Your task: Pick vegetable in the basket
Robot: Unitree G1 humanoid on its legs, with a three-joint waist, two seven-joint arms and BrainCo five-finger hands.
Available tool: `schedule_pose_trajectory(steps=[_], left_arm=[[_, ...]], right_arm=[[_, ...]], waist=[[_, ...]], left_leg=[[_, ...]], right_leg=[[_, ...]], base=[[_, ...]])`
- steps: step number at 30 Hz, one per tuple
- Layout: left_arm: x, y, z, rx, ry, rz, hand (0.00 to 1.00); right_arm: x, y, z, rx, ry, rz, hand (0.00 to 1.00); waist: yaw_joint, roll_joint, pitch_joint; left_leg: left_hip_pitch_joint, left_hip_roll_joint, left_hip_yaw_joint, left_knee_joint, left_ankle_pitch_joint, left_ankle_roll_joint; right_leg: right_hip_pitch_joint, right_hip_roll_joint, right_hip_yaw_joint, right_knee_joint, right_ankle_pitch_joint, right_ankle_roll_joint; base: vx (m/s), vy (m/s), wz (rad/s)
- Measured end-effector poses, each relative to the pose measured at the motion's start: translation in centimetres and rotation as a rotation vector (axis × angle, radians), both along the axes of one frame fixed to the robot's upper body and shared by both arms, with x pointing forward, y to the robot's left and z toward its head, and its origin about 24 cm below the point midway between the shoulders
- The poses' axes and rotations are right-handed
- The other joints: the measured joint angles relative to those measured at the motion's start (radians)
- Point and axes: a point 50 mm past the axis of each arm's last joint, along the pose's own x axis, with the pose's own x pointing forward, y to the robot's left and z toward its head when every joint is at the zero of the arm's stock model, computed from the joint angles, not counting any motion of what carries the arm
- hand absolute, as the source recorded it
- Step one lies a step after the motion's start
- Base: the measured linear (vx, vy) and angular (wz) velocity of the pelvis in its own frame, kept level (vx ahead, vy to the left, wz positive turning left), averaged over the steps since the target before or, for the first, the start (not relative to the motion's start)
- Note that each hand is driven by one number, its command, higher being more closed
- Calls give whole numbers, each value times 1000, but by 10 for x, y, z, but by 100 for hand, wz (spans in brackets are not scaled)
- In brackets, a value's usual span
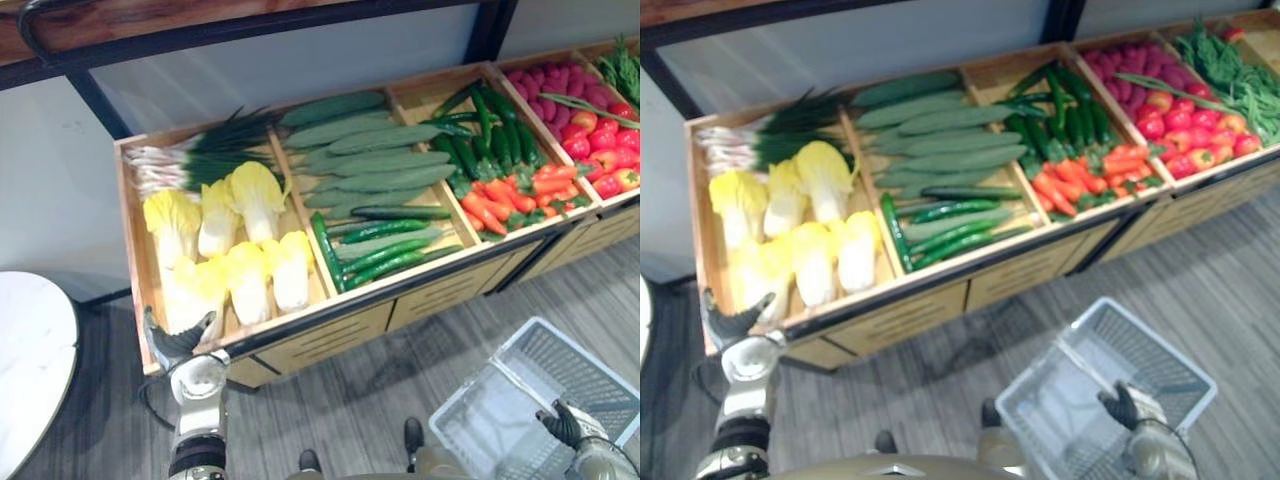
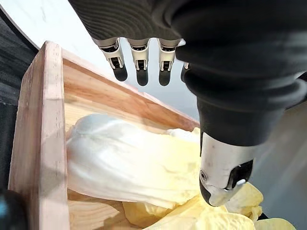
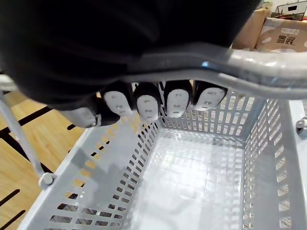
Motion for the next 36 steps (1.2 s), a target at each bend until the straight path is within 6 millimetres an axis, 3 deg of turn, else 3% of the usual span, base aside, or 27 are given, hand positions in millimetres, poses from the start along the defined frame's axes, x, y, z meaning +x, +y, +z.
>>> schedule_pose_trajectory(steps=[6, 23, 36], left_arm=[[2, 7, 5, 25, -3, 2, 0], [9, 16, -7, -46, 57, 59, 0], [29, 26, 2, -1, 112, 46, 0]], right_arm=[[2, 2, 0, 2, -3, 9, 100], [25, 6, 7, -7, -44, 63, 100], [54, 6, 20, -47, -88, 150, 100]], waist=[[-1, -10, 14], [-1, -15, 79], [-1, 1, 143]], left_leg=[[-1, 0, 17, 0, -1, 0], [-20, 0, 36, 0, -7, -1], [-49, -1, 59, 4, -7, 0]], right_leg=[[-11, 2, 14, -1, 1, 1], [-45, 7, 40, -2, 11, 2], [-88, 11, 68, -8, 26, 2]], base=[[-6, -8, -8], [8, -4, -4], [-1, -10, -6]])
